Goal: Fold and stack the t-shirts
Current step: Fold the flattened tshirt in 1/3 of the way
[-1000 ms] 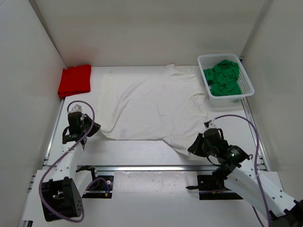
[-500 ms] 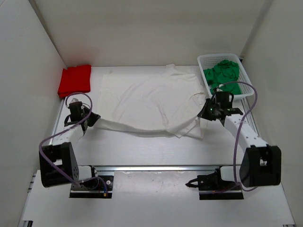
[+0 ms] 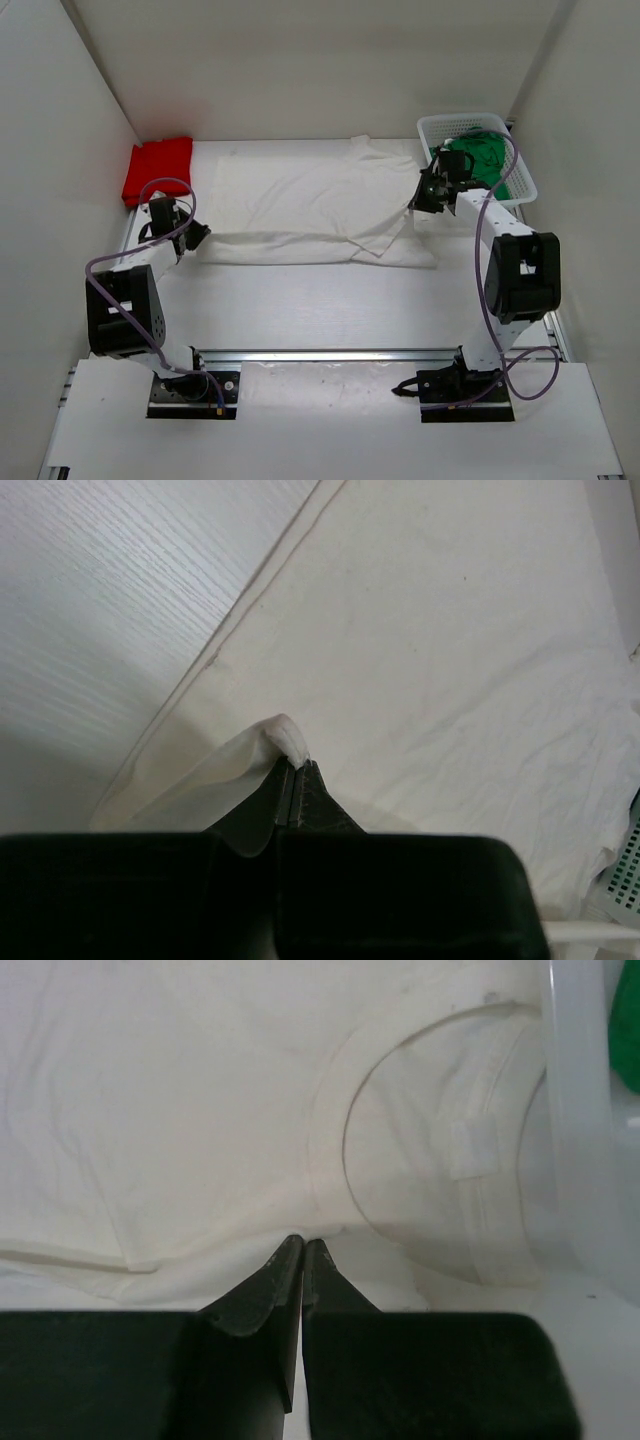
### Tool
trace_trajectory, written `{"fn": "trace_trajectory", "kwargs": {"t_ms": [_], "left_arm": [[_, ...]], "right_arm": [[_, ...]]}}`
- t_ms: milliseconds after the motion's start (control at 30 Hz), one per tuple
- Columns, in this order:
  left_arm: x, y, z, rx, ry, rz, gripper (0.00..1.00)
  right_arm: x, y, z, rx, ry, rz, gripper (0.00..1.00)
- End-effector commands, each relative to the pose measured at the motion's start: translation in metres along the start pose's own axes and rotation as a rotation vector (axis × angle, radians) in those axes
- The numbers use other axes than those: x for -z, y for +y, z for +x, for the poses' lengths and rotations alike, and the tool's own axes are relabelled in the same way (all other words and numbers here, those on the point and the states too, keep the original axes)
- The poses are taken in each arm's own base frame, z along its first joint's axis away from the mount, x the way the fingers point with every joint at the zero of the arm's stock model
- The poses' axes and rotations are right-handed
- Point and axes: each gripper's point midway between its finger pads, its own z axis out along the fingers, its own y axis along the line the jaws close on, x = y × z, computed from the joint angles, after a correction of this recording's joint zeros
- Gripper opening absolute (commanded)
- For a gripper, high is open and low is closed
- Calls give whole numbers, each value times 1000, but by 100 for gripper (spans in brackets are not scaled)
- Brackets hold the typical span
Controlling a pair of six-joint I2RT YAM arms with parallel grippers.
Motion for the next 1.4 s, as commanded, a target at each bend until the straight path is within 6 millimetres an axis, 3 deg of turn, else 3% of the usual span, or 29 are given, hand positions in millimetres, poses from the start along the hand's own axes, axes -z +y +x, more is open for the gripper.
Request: {"fn": "trace_trajectory", "kwargs": {"t_ms": [0, 133, 333, 400, 467, 533, 600, 633, 700, 767, 800, 833, 867, 900, 933, 967, 1100, 1267, 1333, 1367], "left_arm": [[-7, -3, -12, -16, -35, -14, 0], [-17, 5, -7, -13, -13, -39, 0], [-26, -6, -15, -31, -28, -21, 0], [-29, -7, -14, -41, -19, -18, 2], [-33, -9, -9, -52, 8, -7, 13], [-29, -16, -9, -50, 17, 18, 31], [-20, -19, -15, -50, -2, 44, 57], [-12, -25, -24, -65, -29, 57, 64], [10, -32, -36, -81, -94, 62, 64], [20, -18, -20, -52, -86, 55, 61], [28, -21, -24, -25, -108, 90, 56], [28, -11, -10, 2, -82, 83, 52], [32, 0, 6, 17, -51, 78, 48], [34, 5, 12, 26, -39, 79, 47], [34, 17, 23, 51, -19, 65, 46], [35, 28, 36, 67, 3, 48, 45], [32, 42, 45, 121, 3, 32, 55], [19, 49, 54, 157, 29, 16, 52], [11, 51, 55, 168, 37, 11, 44], [8, 47, 52, 164, 35, 17, 31]], "right_arm": [[-8, 2, -31, 28, -60, -8, 0], [-20, 2, -50, 31, -62, -10, 0], [-38, -5, -72, 39, -85, 14, 0], [-46, -7, -71, 37, -87, 17, 0], [-56, -12, -65, 30, -71, 31, 0], [-56, -11, -65, 14, -68, 16, 4], [-51, 3, -70, 7, -84, -23, 15], [-42, 9, -73, 3, -94, -40, 18], [-25, 25, -83, 26, -144, -63, 34], [-3, 36, -79, 35, -181, -70, 40], [7, 45, -81, 35, -209, -87, 40], [16, 46, -71, 29, -223, -96, 38], [26, 48, -53, 12, -217, -105, 30], [20, 45, -26, -9, -185, -114, 18], [41, 58, -32, 0, -256, -166, 11], [44, 54, -5, -22, -229, -175, 0], [62, 56, 44, -22, -208, -225, 2], [77, 57, 74, -25, -225, -282, 12], [74, 51, 92, -32, -200, -281, 16], [74, 46, 93, -44, -206, -265, 17]]}}
